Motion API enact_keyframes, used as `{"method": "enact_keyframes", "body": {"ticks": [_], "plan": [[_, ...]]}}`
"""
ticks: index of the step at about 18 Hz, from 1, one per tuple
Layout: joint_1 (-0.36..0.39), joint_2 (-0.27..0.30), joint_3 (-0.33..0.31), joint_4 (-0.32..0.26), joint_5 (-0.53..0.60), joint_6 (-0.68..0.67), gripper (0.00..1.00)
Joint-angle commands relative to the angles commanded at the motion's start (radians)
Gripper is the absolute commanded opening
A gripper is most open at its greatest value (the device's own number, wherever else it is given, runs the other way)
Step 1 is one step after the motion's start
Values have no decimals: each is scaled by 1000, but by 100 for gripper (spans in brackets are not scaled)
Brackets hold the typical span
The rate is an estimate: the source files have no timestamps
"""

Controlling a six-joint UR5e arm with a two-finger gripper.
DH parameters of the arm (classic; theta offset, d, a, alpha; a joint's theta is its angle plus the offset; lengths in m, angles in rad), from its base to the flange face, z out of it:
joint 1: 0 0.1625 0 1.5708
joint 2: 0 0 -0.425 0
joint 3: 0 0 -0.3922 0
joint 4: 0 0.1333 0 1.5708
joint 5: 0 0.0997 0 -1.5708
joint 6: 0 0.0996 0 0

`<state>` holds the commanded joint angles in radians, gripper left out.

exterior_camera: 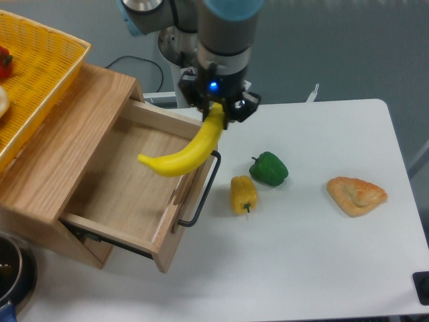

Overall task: Place the banana in the top drawer
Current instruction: 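Carry the banana over the peppers toward the open wooden drawer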

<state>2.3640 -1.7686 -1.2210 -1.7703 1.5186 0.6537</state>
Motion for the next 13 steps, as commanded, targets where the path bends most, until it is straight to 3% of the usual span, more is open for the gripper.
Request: {"method": "enact_keyframes", "body": {"ticks": [7, 13], "plan": [[-80, -41, 0, 31, 37, -81, 1], [-103, -63, -2, 51, 43, -100, 1]]}}
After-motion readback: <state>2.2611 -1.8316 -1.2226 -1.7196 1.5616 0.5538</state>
